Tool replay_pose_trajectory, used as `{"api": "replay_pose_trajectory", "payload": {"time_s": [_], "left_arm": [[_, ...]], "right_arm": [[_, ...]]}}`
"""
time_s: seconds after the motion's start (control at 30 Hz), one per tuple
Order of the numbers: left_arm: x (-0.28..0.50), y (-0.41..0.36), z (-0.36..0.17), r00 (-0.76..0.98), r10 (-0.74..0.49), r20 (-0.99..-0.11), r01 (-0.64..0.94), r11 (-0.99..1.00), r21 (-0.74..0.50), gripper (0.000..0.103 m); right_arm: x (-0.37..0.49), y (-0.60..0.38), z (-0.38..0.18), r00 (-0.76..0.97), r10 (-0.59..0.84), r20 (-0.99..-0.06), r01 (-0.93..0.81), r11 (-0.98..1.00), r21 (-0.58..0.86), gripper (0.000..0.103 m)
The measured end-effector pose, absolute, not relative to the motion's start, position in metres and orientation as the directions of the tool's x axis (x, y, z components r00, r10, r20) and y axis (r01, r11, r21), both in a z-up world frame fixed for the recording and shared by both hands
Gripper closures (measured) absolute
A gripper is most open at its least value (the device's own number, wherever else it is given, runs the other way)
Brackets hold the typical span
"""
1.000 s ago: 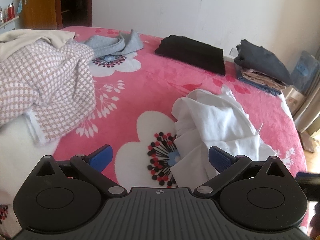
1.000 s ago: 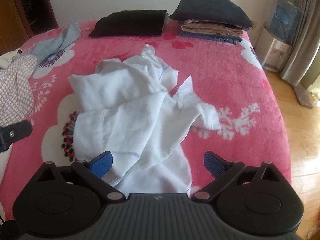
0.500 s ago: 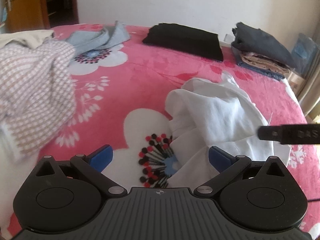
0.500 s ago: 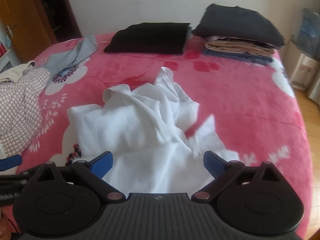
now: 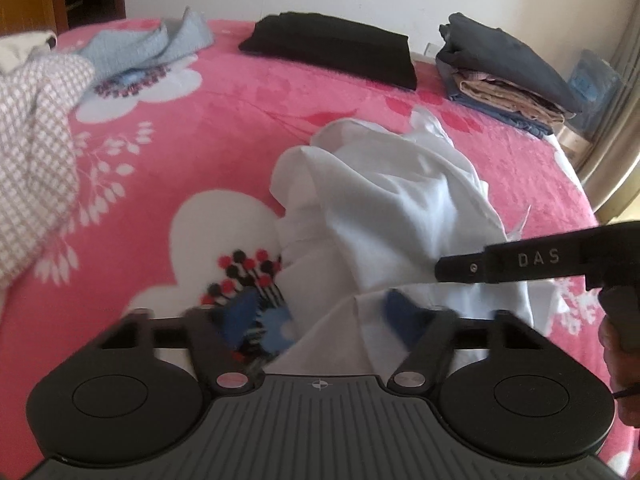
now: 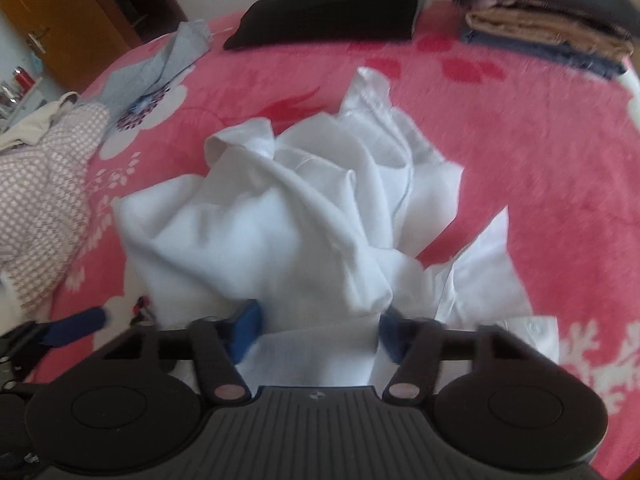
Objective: Fold clothes
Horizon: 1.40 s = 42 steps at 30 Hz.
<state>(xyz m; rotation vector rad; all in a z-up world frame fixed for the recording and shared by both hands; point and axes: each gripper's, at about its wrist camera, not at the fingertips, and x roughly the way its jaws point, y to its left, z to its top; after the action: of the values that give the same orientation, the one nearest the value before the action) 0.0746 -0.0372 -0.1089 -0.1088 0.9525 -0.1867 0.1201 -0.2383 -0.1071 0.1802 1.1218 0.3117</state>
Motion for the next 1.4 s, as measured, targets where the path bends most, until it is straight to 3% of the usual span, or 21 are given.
{"api": "replay_pose_trajectory", "payload": {"time_s": [0.1, 0.13, 0.17, 0.23, 0.33, 0.43, 0.67, 0.9, 1.0, 1.1, 1.17, 1.2, 1.27, 1.4], "left_arm": [[0.070, -0.041, -0.112, 0.523, -0.237, -0.818, 0.134, 0.971, -0.196, 0.059], [0.067, -0.043, -0.113, 0.500, -0.248, -0.830, 0.149, 0.969, -0.200, 0.073], [0.064, -0.044, -0.114, 0.484, -0.256, -0.837, 0.160, 0.966, -0.203, 0.079], [0.056, -0.046, -0.115, 0.462, -0.270, -0.845, 0.182, 0.961, -0.208, 0.085], [0.041, -0.044, -0.112, 0.443, -0.276, -0.853, 0.182, 0.959, -0.216, 0.086], [0.031, -0.032, -0.101, 0.446, -0.289, -0.847, 0.138, 0.957, -0.254, 0.082], [0.038, -0.014, -0.068, 0.533, -0.342, -0.774, 0.081, 0.931, -0.356, 0.056], [0.056, -0.034, -0.089, 0.493, -0.322, -0.808, 0.121, 0.945, -0.303, 0.054], [0.051, -0.035, -0.104, 0.454, -0.313, -0.834, 0.125, 0.949, -0.288, 0.054], [0.044, -0.031, -0.115, 0.443, -0.285, -0.850, 0.129, 0.959, -0.254, 0.055], [0.041, -0.026, -0.118, 0.452, -0.254, -0.855, 0.119, 0.967, -0.224, 0.070], [0.039, -0.023, -0.120, 0.459, -0.236, -0.857, 0.112, 0.972, -0.208, 0.072], [0.039, -0.016, -0.121, 0.470, -0.200, -0.860, 0.093, 0.980, -0.178, 0.086], [0.043, 0.005, -0.117, 0.505, -0.112, -0.856, 0.015, 0.993, -0.121, 0.093]], "right_arm": [[0.112, -0.246, -0.104, 0.394, 0.362, -0.845, -0.178, 0.932, 0.316, 0.082], [0.108, -0.248, -0.102, 0.398, 0.366, -0.841, -0.186, 0.930, 0.317, 0.088], [0.104, -0.251, -0.100, 0.399, 0.374, -0.837, -0.193, 0.927, 0.322, 0.090], [0.094, -0.257, -0.098, 0.397, 0.394, -0.829, -0.207, 0.919, 0.337, 0.095], [0.074, -0.262, -0.094, 0.383, 0.421, -0.822, -0.221, 0.906, 0.360, 0.097], [0.051, -0.258, -0.087, 0.367, 0.448, -0.815, -0.259, 0.891, 0.373, 0.097], [0.002, -0.227, -0.080, 0.279, 0.535, -0.797, -0.360, 0.828, 0.429, 0.098], [-0.036, -0.193, -0.078, 0.136, 0.618, -0.774, -0.421, 0.744, 0.520, 0.096], [-0.037, -0.206, -0.071, 0.152, 0.602, -0.784, -0.400, 0.763, 0.508, 0.089], [-0.028, -0.242, -0.056, 0.240, 0.603, -0.761, -0.329, 0.788, 0.520, 0.082], [-0.020, -0.266, -0.048, 0.310, 0.581, -0.753, -0.279, 0.812, 0.512, 0.073], [-0.015, -0.279, -0.045, 0.348, 0.559, -0.752, -0.249, 0.829, 0.501, 0.067], [-0.001, -0.302, -0.048, 0.401, 0.512, -0.759, -0.179, 0.857, 0.483, 0.064], [0.026, -0.330, -0.062, 0.443, 0.459, -0.770, -0.032, 0.866, 0.498, 0.064]]}}
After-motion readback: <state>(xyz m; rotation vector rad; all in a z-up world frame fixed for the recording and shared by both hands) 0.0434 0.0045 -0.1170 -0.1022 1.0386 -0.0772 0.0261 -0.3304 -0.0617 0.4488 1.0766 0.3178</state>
